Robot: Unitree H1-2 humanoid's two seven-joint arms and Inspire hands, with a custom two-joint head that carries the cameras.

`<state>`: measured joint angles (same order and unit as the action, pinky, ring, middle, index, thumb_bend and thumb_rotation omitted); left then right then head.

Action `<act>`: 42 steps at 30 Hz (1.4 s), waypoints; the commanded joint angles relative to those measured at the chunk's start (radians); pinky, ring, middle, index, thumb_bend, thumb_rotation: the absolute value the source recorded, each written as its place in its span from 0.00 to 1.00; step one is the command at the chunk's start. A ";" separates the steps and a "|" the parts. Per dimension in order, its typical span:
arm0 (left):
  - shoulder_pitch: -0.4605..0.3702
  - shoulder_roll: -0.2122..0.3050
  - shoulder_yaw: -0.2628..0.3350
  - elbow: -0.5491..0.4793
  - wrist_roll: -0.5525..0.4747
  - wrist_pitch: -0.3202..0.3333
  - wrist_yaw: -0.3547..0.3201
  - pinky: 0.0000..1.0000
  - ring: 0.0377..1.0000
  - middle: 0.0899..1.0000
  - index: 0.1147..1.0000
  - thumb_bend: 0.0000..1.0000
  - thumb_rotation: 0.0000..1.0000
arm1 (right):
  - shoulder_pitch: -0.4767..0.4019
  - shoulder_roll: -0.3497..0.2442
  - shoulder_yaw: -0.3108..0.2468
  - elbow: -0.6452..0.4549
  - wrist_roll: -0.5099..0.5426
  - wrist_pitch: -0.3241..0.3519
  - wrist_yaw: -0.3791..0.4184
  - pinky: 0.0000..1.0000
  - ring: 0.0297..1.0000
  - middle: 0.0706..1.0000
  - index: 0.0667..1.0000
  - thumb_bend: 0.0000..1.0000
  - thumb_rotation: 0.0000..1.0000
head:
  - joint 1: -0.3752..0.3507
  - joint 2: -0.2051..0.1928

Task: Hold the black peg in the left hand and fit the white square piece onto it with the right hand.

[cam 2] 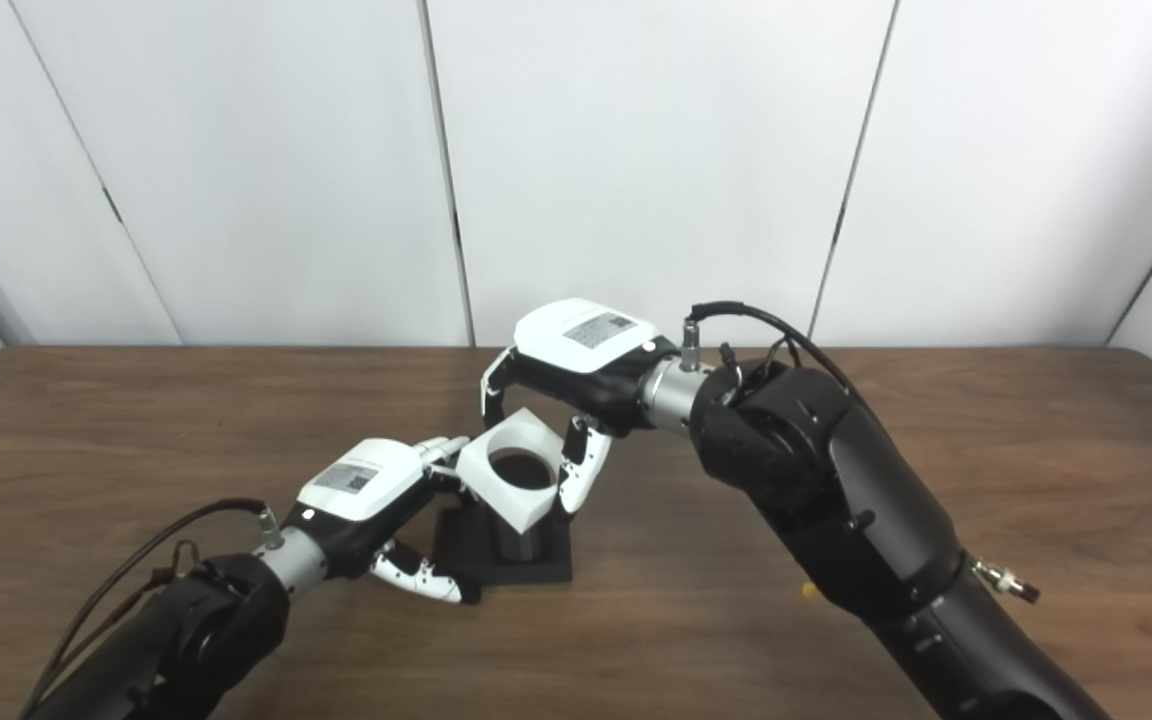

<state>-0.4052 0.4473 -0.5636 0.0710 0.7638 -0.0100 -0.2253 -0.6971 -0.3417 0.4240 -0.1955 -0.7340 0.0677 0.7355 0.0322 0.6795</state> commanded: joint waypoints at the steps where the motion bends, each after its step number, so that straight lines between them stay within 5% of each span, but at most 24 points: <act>1: 0.045 -0.020 -0.073 0.016 0.033 -0.010 -0.111 0.88 0.95 0.97 0.43 0.52 0.07 | -0.046 -0.009 -0.010 -0.002 0.005 -0.023 -0.022 0.87 0.83 0.74 0.44 0.52 0.13 | 0.001 0.002; 16: 0.049 -0.023 -0.067 0.001 0.020 -0.005 -0.119 0.88 0.95 0.97 0.43 0.52 0.07 | -0.055 -0.013 -0.005 0.054 0.010 -0.036 -0.037 0.88 0.83 0.73 0.44 0.52 0.13 | 0.005 0.005; 42: 0.049 -0.025 -0.082 -0.011 0.031 0.010 -0.137 0.88 0.95 0.97 0.43 0.52 0.07 | -0.037 0.072 0.019 0.098 -0.007 -0.009 -0.061 0.90 0.83 0.74 0.44 0.52 0.13 | 0.014 0.015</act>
<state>-0.4031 0.4430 -0.5707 0.0397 0.7748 0.0251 -0.2553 -0.6967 -0.2881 0.4422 -0.0871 -0.7526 0.0698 0.7086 0.0460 0.6933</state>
